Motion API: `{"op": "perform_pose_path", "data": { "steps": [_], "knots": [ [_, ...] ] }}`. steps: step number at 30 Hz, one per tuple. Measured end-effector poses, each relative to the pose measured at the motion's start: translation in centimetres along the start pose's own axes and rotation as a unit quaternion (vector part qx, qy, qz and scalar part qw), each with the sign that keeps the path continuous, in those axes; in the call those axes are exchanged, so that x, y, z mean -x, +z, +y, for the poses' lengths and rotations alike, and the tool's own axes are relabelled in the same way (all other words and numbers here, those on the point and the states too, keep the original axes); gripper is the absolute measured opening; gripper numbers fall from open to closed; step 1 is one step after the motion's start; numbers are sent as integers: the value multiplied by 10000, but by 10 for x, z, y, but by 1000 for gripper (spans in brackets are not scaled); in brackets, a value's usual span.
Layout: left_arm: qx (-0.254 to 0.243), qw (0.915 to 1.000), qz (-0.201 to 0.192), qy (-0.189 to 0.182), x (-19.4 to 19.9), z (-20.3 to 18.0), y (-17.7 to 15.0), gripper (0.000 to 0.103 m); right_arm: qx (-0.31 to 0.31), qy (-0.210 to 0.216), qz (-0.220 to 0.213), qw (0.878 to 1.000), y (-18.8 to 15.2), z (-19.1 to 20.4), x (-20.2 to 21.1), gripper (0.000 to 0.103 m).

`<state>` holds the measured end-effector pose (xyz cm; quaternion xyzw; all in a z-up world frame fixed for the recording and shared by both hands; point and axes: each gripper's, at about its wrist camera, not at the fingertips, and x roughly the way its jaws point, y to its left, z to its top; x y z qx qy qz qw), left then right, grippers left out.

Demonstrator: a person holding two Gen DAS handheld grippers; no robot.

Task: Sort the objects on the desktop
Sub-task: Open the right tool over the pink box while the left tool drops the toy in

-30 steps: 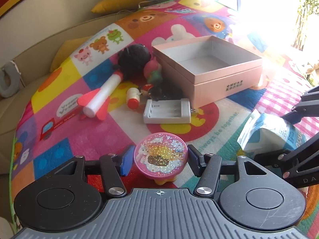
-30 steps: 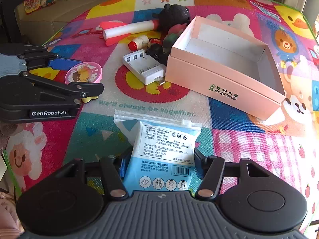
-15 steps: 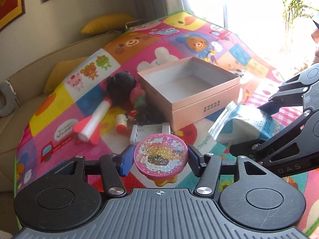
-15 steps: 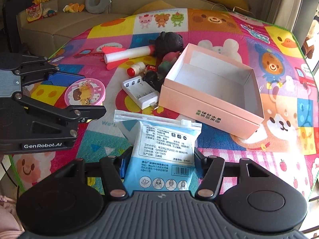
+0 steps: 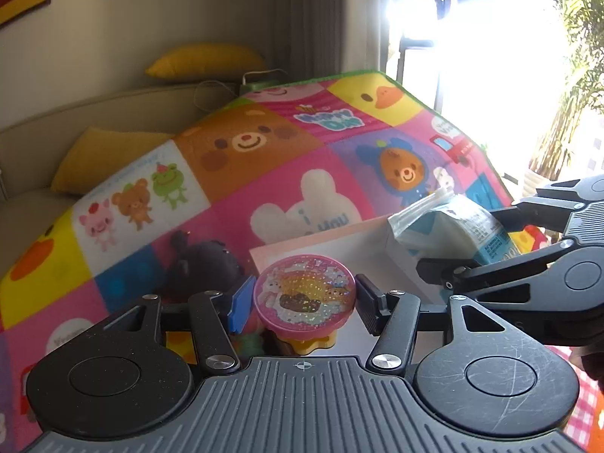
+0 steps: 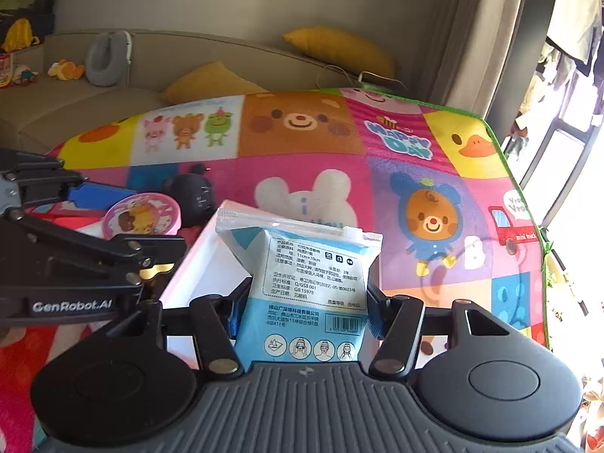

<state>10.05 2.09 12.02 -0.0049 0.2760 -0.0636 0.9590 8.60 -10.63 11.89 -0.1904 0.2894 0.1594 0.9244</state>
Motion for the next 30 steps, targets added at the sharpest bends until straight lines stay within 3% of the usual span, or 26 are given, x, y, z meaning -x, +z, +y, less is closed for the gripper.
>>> {"op": "perform_pose_path", "data": {
  "steps": [2,6,13,17,22,27,29,30],
  "knots": [
    [112,9997,172,-90,-24,4,3,61,-34,-36,166,9999,9,-9,-26,58],
    [135,9985,470,-245,-58,12,-2,68,14,-123,555,9984,11,-16,-67,60],
    [147,9990,291,-292,-42,28,-19,87,-40,64,861,9963,-5,-11,-86,62],
    [132,9997,130,161,-3,50,-40,95,-36,125,831,9965,-2,-6,-77,62],
    [66,9964,348,770,41,80,-90,97,71,263,597,9978,4,15,-47,62],
    [175,9892,656,1299,63,104,-136,100,536,908,146,9943,-2,74,-8,56],
    [379,9852,759,1487,69,117,-148,100,853,1242,133,9885,-10,107,-1,45],
    [481,9837,794,1540,71,123,-152,100,1029,1372,170,9850,-15,122,0,44]
  ]
}}
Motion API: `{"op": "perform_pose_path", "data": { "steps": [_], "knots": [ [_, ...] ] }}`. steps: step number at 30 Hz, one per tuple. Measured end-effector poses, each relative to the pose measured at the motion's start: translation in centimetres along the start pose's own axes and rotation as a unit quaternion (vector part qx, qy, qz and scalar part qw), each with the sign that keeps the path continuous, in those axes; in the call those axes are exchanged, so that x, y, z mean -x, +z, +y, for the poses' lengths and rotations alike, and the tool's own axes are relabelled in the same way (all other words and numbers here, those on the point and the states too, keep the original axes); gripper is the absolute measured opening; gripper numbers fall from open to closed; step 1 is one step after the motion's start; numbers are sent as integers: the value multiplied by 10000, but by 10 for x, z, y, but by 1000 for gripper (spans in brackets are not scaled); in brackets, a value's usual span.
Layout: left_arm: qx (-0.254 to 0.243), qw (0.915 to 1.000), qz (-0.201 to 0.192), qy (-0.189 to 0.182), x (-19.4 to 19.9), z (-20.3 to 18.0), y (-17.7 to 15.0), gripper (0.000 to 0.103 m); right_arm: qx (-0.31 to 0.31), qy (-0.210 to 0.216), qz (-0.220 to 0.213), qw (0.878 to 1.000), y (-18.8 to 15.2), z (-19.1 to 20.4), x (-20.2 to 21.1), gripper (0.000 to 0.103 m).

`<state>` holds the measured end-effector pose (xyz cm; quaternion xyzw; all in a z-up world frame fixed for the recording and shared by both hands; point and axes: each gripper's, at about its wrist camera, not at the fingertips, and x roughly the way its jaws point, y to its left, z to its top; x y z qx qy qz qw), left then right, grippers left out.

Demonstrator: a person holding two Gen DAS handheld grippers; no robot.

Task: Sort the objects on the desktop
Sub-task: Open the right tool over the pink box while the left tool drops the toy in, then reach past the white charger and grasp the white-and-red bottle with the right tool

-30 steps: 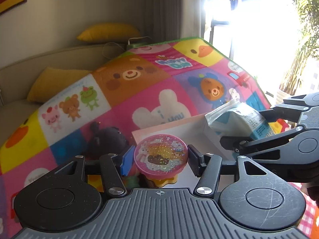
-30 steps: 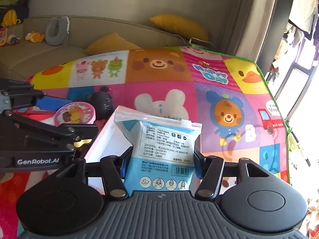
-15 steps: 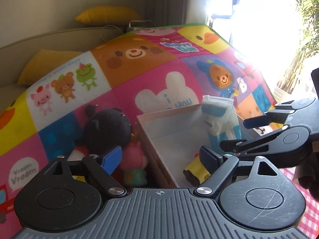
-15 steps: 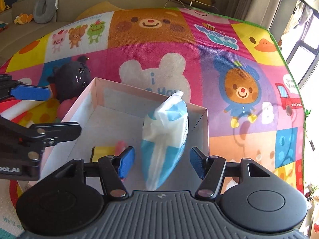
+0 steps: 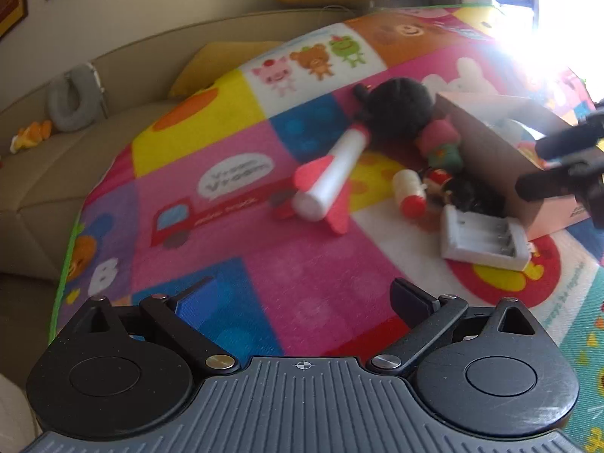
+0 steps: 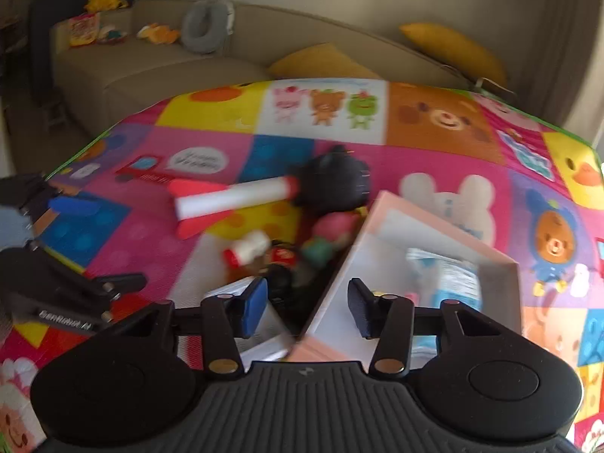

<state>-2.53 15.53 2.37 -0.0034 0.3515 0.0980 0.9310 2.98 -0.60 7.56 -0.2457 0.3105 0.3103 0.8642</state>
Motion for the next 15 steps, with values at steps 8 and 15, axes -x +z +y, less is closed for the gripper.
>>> {"op": "perform_pose_path", "data": {
  "steps": [8,15],
  "knots": [
    [348,9994,-30,-31,11,25,-18,102,43,34,501,9987,-4,47,-64,44],
    [538,9985,47,10,13,34,-24,102,-319,615,557,9960,-4,50,-71,50]
  ]
}}
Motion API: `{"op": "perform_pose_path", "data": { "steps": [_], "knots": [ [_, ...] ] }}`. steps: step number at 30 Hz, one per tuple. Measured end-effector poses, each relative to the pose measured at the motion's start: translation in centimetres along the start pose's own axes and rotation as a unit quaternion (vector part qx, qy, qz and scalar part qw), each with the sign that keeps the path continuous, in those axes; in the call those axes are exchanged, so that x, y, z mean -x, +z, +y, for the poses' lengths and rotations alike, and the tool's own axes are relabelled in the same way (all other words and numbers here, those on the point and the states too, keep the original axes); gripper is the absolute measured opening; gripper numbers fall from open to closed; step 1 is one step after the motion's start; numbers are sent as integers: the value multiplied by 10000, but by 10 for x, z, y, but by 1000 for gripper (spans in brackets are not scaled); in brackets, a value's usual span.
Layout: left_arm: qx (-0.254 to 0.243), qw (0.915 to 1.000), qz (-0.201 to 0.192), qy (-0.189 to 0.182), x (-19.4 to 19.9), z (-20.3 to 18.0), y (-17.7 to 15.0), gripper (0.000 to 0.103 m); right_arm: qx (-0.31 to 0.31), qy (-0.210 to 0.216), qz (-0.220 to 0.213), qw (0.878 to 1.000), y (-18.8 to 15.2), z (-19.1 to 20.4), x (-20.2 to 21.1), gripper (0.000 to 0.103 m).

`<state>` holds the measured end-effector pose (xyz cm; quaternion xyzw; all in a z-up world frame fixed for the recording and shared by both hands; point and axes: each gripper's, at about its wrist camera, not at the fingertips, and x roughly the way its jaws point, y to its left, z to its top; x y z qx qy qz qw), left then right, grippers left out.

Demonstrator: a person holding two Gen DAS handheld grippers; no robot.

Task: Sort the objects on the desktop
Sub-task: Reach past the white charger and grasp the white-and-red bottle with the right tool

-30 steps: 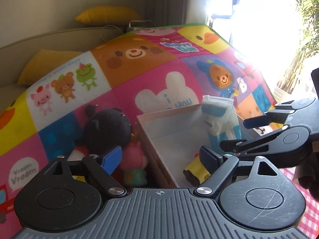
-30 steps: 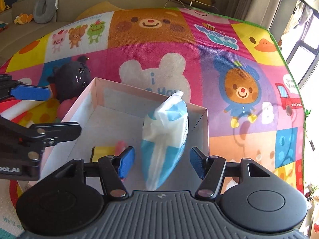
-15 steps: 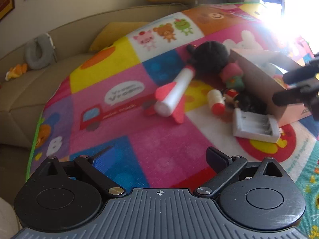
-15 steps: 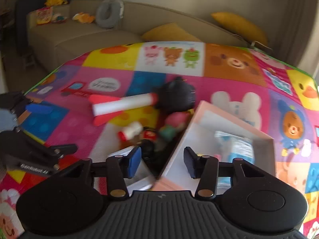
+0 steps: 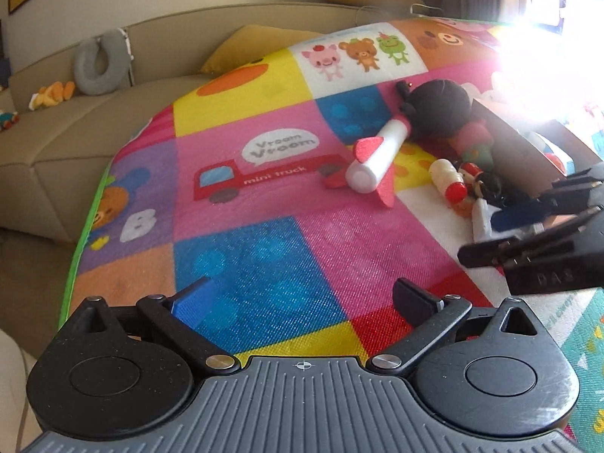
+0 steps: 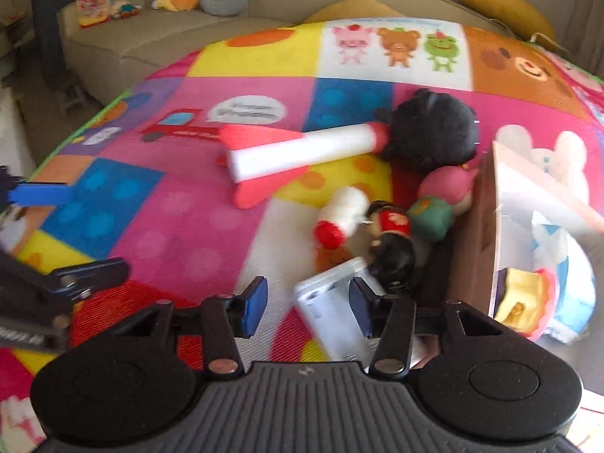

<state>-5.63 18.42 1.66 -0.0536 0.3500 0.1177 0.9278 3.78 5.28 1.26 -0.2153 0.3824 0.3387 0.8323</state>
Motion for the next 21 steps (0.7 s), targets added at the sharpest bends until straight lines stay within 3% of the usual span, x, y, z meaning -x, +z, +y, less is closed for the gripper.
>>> {"op": "perform_pose_path", "data": {
  "steps": [7,9,13,19,21],
  "knots": [
    [-168,9998,125,-52,3,-10,-2,103,576,781,46,9953,-33,37,37,51],
    [-247,9996,140,-89,5,-17,-2,103,668,830,86,9943,-40,38,49,52],
    [-462,9986,201,-190,9,-37,-8,103,519,292,-9,9982,-51,16,73,67],
    [-810,9963,130,-266,13,-80,-21,103,-466,-504,599,9958,-66,-52,64,70],
    [-889,9957,86,-263,14,-90,-22,103,-623,-620,620,9942,-73,-64,59,74]
  ]
}}
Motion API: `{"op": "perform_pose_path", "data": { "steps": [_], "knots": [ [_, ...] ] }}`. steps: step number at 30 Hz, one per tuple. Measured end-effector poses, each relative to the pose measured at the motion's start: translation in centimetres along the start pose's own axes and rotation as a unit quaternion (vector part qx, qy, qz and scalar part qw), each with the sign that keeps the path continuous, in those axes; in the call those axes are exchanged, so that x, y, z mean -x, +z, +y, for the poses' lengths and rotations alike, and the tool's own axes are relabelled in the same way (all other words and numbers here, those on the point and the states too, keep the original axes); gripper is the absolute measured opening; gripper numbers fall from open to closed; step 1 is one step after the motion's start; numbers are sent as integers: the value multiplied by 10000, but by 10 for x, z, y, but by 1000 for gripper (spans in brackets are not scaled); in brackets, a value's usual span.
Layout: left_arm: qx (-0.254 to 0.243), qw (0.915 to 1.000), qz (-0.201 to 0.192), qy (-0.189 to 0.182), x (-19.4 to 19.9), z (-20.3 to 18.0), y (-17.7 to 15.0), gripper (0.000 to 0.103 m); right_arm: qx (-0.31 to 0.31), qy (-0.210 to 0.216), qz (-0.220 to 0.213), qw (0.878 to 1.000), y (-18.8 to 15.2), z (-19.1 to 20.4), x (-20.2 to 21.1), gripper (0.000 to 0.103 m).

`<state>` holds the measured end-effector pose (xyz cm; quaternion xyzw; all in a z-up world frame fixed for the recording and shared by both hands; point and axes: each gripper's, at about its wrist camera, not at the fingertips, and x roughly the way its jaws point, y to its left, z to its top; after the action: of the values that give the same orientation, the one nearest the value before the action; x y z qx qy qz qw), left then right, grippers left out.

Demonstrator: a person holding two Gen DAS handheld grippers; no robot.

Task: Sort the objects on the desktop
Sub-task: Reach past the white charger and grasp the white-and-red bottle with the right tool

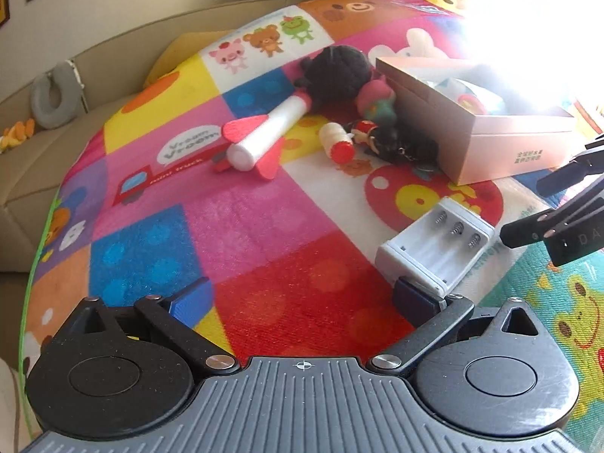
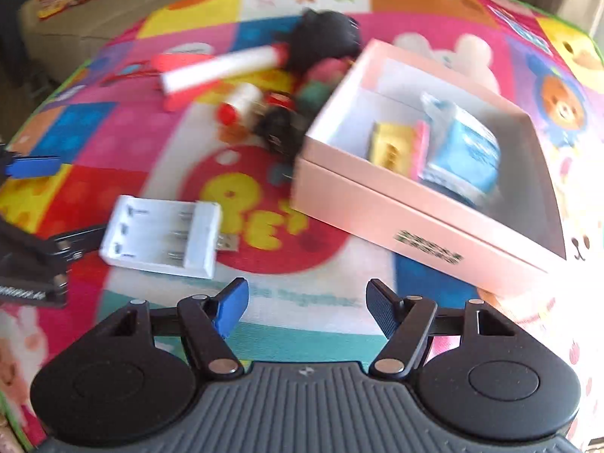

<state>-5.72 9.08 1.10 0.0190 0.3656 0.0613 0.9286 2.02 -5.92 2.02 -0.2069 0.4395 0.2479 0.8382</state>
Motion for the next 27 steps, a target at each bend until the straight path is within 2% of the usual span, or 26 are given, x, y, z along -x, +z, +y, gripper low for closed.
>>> {"op": "perform_pose_path", "data": {
  "steps": [4,6,8,11,14,19,27],
  "knots": [
    [-215,9997,-17,-71,1,-14,1,103,-138,76,-154,9998,-5,-6,-1,75],
    [-309,9995,-22,0,1,-14,2,103,-127,138,-226,9996,-4,-3,-2,71],
    [-315,9993,0,176,1,-9,4,103,-78,266,-294,9992,1,5,-4,55],
    [-259,9986,29,471,2,3,6,103,-78,419,-338,9985,10,15,-7,48],
    [-183,9982,60,564,6,17,7,103,-62,546,-395,9977,19,28,-13,47],
    [-189,9985,138,499,13,25,5,103,28,748,-452,9962,32,48,-20,47],
    [-250,9995,129,113,9,11,3,103,184,882,-403,9951,46,62,-26,48]
  ]
}}
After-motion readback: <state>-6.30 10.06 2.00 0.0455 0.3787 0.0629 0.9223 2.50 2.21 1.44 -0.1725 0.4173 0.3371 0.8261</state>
